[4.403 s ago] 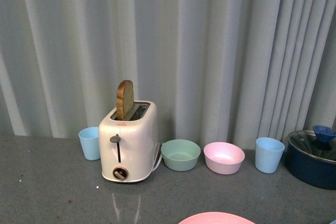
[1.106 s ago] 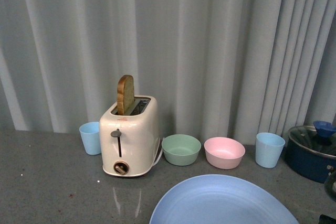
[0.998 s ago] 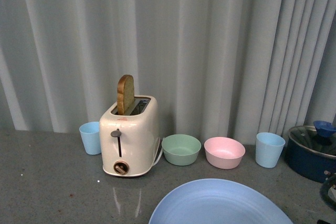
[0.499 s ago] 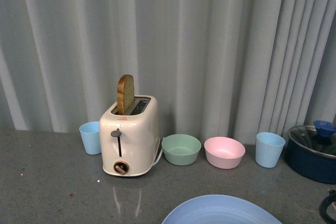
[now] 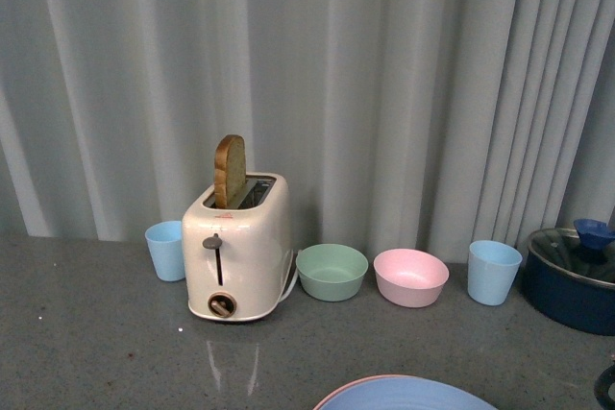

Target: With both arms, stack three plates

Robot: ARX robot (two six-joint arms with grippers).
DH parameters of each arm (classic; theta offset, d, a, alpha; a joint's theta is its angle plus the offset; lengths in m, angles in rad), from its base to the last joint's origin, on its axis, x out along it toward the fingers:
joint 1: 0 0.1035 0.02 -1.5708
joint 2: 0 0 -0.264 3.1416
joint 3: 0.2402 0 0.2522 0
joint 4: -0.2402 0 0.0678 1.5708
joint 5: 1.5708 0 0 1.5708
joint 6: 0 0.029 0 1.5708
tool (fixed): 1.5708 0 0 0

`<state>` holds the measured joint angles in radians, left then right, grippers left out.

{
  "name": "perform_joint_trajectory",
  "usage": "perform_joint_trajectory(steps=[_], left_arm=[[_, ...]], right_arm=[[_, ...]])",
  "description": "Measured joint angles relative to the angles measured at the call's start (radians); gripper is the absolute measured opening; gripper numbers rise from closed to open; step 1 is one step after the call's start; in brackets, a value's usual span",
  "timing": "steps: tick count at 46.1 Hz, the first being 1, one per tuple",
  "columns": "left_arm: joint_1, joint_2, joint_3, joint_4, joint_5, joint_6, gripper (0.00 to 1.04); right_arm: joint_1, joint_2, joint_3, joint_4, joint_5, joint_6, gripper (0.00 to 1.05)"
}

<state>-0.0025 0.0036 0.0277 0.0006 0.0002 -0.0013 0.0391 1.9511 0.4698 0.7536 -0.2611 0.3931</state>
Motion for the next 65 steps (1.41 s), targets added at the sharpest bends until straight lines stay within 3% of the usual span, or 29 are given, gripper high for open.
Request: perform_joint_trajectory(steps=[8,22,27,33,45,49,53,65], left_arm=[[0.0,0.0,0.0,0.0,0.0,0.0,0.98],[0.0,0.0,0.0,0.0,0.0,0.0,0.98],[0.0,0.0,0.0,0.0,0.0,0.0,0.98],[0.0,0.0,0.0,0.0,0.0,0.0,0.98],[0.0,0.0,0.0,0.0,0.0,0.0,0.98],[0.0,0.0,0.0,0.0,0.0,0.0,0.98],[0.0,0.0,0.0,0.0,0.0,0.0,0.98],[0.0,0.0,0.0,0.0,0.0,0.0,0.98]], right_arm=[[-0.01,-0.031,-0.018,-0.023,-0.005,0.0,0.55],[-0.075,-0.261,-0.087,-0.144,-0.026,0.008,0.99],[-0.122,-0.423,-0.114,-0.227,-0.016,0.027,0.97],[-0.156,-0.664,-0.117,-0.357,0.064,0.029,0.97],[-0.108,-1.066,-0.055,-0.564,0.196,-0.038,0.97],[-0.051,-1.194,-0.112,-0.404,0.254,-0.215,0.81],[-0.042,-1.353,-0.159,-0.481,0.256,-0.334,0.59],[-0.042,-1.542,-0.299,-0.522,0.26,-0.384,0.09]])
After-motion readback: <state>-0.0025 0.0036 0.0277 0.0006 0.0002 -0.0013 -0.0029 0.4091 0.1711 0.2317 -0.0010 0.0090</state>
